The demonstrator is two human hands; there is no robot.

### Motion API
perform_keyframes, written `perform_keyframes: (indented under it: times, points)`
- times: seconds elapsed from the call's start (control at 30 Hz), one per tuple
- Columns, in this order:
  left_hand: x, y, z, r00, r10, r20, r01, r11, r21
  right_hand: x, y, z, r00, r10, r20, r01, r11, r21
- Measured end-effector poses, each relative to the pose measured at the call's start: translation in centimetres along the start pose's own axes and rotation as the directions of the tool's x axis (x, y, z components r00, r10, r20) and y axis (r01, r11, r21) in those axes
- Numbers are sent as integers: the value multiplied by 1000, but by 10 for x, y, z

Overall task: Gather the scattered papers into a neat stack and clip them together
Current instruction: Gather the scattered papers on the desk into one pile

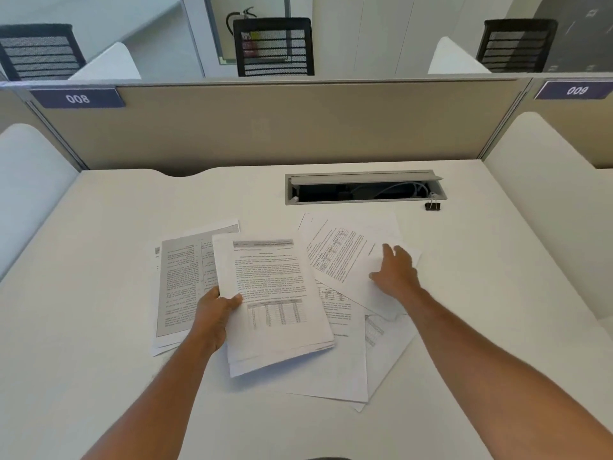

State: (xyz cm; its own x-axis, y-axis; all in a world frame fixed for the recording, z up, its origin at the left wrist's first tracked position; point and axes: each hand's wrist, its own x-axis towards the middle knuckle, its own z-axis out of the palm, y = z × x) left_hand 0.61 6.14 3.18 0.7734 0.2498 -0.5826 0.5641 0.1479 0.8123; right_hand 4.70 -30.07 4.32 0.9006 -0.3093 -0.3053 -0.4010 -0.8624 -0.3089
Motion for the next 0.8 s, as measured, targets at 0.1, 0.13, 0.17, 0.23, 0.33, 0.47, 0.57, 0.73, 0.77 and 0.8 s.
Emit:
perform_keyframes:
  times: [0.1,0.13,0.17,0.23,0.33,0.47,0.57,0.73,0.77,0.8]
  points:
    - [-2,-4,-2,997,54,-54,-43,981,191,23,22,-6,998,59,24,-59,998,-9]
    - [-4,-5,-2,995,76,-61,-59,969,242,29,27,-9,997,73,31,-74,997,12]
    - [-6,-7,-1,993,97,-65,-75,955,286,35,31,-11,996,82,28,-83,996,30]
    - [-9,-8,2,990,124,-68,-92,931,353,44,35,-14,996,93,5,-93,994,51]
    - [-8,-9,4,988,133,-78,-91,913,398,49,39,-15,996,77,39,-77,997,11]
    - [-6,-10,4,986,136,-98,-88,919,385,49,39,-14,992,115,60,-109,989,-104]
    - [-6,-12,6,985,120,-128,-71,940,334,49,36,-16,976,194,101,-178,973,-149]
    - [-4,-13,0,985,86,-151,-53,976,212,49,35,-21,991,128,48,-133,984,116]
    - [-2,-13,-2,985,79,-156,-49,981,188,48,34,-25,994,110,25,-113,967,229]
    - [0,-12,-5,985,68,-159,-42,986,158,45,33,-29,994,108,7,-103,930,354]
